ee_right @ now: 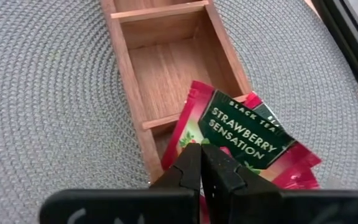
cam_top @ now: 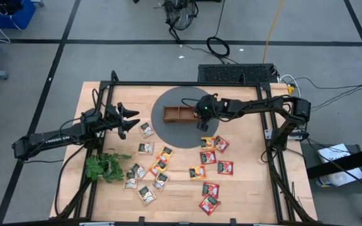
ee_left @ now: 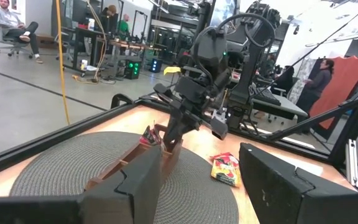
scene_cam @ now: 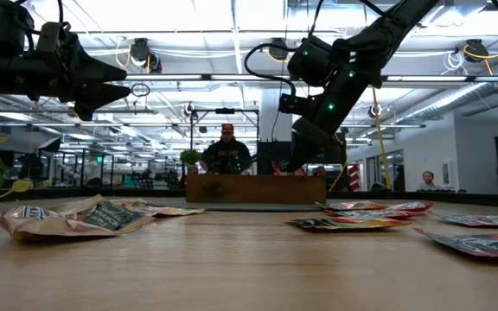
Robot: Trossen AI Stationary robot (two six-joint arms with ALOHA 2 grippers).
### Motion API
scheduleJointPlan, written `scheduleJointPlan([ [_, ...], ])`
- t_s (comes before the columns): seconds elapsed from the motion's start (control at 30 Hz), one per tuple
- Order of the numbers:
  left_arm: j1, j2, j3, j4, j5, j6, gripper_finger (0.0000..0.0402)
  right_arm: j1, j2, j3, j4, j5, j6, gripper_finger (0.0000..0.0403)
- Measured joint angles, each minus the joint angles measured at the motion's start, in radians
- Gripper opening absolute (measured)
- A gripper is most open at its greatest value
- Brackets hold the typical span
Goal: Pick & Place Tea
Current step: Put the red tea bag into the right section of the wooden organizer
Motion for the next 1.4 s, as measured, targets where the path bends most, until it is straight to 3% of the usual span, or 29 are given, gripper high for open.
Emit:
scheduleJointPlan([
  [0.6,0.000,0.000,0.000,0.000,0.000,0.000,0.0214,0.002,0.068,-0.002,0.085,-0.017,0.013,0.0000],
  [0.8,0.000,0.000,0.000,0.000,0.000,0.000,0.0214,0.009,0.058,-0.001,0.104,0.140,0.032,0.0000],
  [1.0,0.000,0.000,0.000,0.000,0.000,0.000,0.0214,0.014,0.059,-0.001,0.099,0.159,0.075,0.0000],
  [1.27,0.000,0.000,0.000,0.000,0.000,0.000,0.0214,0.091,-0.019,-0.001,0.103,0.160,0.107,0.0000],
  [1.4,0.000,0.000,0.000,0.000,0.000,0.000,0.0214,0.152,-0.087,-0.001,0.005,0.158,0.176,0.0000],
])
